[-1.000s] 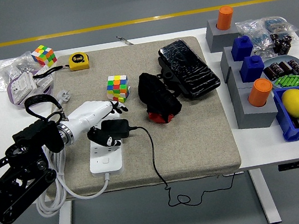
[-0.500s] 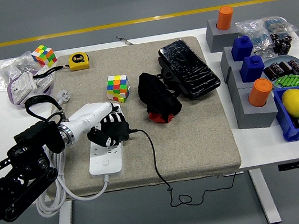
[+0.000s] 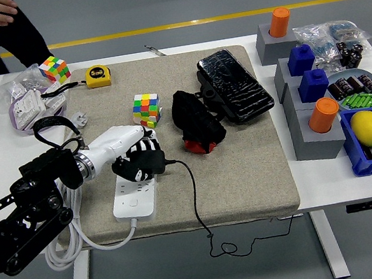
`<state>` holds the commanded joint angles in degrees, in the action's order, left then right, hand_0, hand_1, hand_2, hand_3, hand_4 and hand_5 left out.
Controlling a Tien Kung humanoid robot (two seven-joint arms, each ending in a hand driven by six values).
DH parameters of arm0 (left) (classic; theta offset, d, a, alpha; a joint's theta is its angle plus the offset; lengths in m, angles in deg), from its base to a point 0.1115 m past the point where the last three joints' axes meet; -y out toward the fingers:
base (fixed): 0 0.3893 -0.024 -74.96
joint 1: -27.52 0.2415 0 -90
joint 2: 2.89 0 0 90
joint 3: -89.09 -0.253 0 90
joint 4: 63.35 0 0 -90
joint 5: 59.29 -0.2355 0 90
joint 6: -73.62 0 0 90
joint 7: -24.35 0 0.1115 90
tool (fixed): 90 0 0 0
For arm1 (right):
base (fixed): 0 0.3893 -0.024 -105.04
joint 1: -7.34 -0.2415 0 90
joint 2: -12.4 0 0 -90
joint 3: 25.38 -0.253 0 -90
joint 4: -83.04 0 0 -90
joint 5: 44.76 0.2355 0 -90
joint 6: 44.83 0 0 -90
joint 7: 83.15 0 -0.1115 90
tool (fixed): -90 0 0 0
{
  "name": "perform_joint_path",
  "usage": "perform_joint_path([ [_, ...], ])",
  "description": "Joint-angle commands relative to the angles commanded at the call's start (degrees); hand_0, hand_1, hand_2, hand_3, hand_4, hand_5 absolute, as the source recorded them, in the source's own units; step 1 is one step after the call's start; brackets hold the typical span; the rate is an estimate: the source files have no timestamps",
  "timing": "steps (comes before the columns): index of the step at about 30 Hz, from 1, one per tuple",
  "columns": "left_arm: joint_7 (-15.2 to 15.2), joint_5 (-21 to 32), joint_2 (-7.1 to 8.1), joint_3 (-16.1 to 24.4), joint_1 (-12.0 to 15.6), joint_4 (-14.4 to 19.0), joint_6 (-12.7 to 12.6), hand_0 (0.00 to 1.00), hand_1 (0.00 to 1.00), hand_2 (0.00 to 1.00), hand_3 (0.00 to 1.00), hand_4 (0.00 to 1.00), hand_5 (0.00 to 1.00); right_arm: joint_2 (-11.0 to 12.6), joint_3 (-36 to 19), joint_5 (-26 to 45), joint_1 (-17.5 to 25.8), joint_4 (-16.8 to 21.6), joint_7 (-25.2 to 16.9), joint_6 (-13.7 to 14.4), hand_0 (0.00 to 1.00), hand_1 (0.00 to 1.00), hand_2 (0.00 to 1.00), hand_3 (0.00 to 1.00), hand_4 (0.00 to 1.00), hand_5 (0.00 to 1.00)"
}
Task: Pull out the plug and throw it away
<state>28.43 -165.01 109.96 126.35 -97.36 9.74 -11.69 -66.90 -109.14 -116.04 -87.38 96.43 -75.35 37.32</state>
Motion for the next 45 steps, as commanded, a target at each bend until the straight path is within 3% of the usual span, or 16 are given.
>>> perform_joint_path([
  [5, -0.13, -2.51, 0.46, 0.37, -0.76, 1.65, 0.26, 0.291, 0.381, 0.427, 0.531, 0.714, 0.002, 0.02, -0.01, -0.03, -0.03, -0.03, 0.01, 0.0, 0.641, 0.677, 0.686, 0.607, 0.998, 0.491],
  [9, -0.19, -0.17, 0.74, 1.21, -0.31, 4.85, 0.25, 0.291, 0.382, 0.426, 0.531, 0.702, 0.002, 0.01, -0.01, -0.01, -0.02, -0.05, 0.0, 0.0, 0.641, 0.677, 0.686, 0.607, 0.998, 0.491],
  [14, -1.24, 4.47, -0.6, 0.75, 0.55, 7.24, -1.67, 0.292, 0.382, 0.43, 0.535, 0.699, 0.002, -0.02, 0.14, 0.05, -0.02, -0.09, 0.0, -0.02, 0.642, 0.677, 0.685, 0.607, 0.998, 0.492],
  [22, -2.97, 10.53, -5.22, -1.68, 0.16, 1.77, -6.7, 0.293, 0.385, 0.431, 0.537, 0.7, 0.002, -0.08, 0.7, 0.37, -0.12, 0.04, -0.03, 0.0, 0.643, 0.677, 0.687, 0.607, 0.998, 0.491],
  [25, -3.24, 11.56, -6.24, -2.97, -0.52, -0.36, -7.78, 0.303, 0.389, 0.431, 0.543, 0.708, 0.002, -0.01, 0.87, 0.35, -0.09, -0.03, -0.01, -0.02, 0.64, 0.677, 0.686, 0.607, 0.998, 0.491],
  [30, -3.46, 12.33, -6.72, -4.64, -1.32, -2.25, -7.19, 0.303, 0.389, 0.431, 0.543, 0.708, 0.002, 0.17, 0.95, 0.37, -0.21, -0.04, 0.0, -0.01, 0.64, 0.677, 0.686, 0.607, 0.998, 0.491],
  [31, -3.61, 12.69, -6.67, -4.84, -1.39, -2.32, -6.91, 0.378, 0.48, 0.495, 0.574, 0.973, 0.002, 0.2, 0.97, 0.36, -0.21, -0.05, 0.0, -0.01, 0.64, 0.677, 0.687, 0.607, 0.998, 0.491],
  [36, -2.93, 13.59, -6.56, -5.02, -1.36, -2.29, -5.33, 0.378, 0.48, 0.495, 0.574, 0.973, 0.002, 0.24, 1.01, 0.31, -0.11, -0.11, 0.01, -0.07, 0.64, 0.677, 0.687, 0.607, 0.998, 0.491],
  [37, -2.94, 14.05, -6.57, -5.01, -1.33, -2.38, -5.15, 0.626, 0.724, 0.727, 0.817, 0.998, 0.149, 0.24, 0.98, 0.29, -0.08, -0.12, 0.0, -0.06, 0.64, 0.677, 0.686, 0.605, 0.998, 0.491],
  [42, -4.61, 16.61, -6.68, -4.98, -1.31, -3.07, -4.97, 0.626, 0.724, 0.727, 0.817, 0.998, 0.149, 0.2, 1.11, 0.37, -0.1, -0.06, -0.03, -0.06, 0.64, 0.677, 0.686, 0.605, 0.998, 0.491],
  [43, -4.82, 16.99, -6.64, -5.02, -1.34, -3.08, -5.4, 0.998, 0.998, 0.998, 0.998, 0.998, 0.771, 0.19, 1.15, 0.42, -0.13, -0.02, -0.04, -0.05, 0.641, 0.677, 0.686, 0.606, 0.998, 0.491],
  [45, -4.27, 16.85, -6.47, -5.02, -1.34, -2.89, -5.59, 0.998, 0.998, 0.998, 0.998, 0.998, 0.771, 0.19, 1.16, 0.45, -0.17, 0.02, -0.06, -0.04, 0.641, 0.677, 0.686, 0.606, 0.998, 0.491],
])
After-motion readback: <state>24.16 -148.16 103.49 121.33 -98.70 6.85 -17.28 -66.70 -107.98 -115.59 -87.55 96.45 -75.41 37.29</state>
